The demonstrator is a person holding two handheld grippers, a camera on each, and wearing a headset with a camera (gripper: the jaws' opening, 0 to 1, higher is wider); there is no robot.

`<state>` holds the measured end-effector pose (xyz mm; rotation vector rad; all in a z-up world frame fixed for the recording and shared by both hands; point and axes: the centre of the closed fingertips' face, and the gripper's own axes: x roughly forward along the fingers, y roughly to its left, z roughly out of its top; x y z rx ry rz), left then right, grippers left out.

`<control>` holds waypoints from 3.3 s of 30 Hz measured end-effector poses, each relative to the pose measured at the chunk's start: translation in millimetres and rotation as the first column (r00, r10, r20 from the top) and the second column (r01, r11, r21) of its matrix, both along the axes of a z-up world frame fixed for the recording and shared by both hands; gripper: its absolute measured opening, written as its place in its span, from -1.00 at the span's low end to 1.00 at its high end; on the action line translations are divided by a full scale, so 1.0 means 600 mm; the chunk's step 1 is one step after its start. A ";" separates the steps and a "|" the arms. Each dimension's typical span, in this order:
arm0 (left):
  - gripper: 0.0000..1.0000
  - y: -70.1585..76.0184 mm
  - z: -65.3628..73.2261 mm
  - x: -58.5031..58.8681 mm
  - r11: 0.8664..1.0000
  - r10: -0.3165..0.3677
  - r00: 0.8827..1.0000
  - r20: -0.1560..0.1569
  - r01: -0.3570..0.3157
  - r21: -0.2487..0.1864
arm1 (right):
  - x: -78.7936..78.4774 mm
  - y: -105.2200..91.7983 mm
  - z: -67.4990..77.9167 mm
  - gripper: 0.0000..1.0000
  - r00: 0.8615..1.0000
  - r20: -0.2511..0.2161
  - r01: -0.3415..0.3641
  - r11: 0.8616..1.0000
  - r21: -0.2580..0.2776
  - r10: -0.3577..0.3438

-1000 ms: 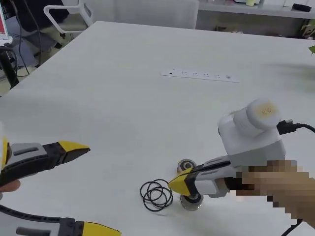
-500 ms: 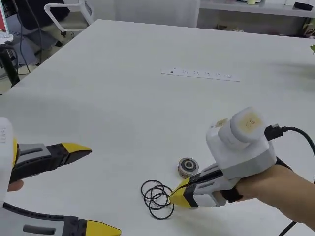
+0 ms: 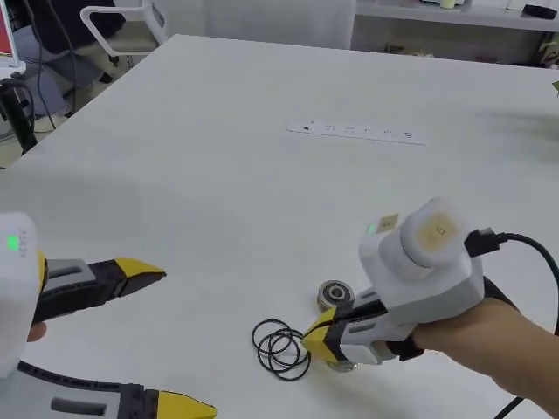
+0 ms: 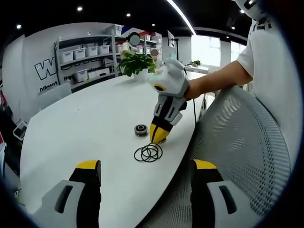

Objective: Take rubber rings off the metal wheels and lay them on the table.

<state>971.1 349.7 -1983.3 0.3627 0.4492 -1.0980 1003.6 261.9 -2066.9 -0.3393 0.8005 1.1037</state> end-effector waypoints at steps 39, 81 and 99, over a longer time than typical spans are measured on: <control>0.48 -0.001 -0.005 0.002 1.000 0.006 1.000 -0.022 -0.006 -0.006 | 0.022 -0.004 -0.002 -0.98 0.998 0.046 0.034 0.999 -0.012 -0.033; 0.60 -0.008 0.007 -0.003 0.997 -0.011 0.999 -0.037 0.008 -0.078 | 0.033 -0.004 0.185 -0.07 0.985 0.135 0.070 0.957 0.282 -0.112; 0.72 -0.012 0.015 -0.002 0.993 -0.010 0.999 -0.039 0.005 -0.119 | -0.011 -0.098 0.200 0.60 0.966 0.175 0.127 0.936 0.329 -0.193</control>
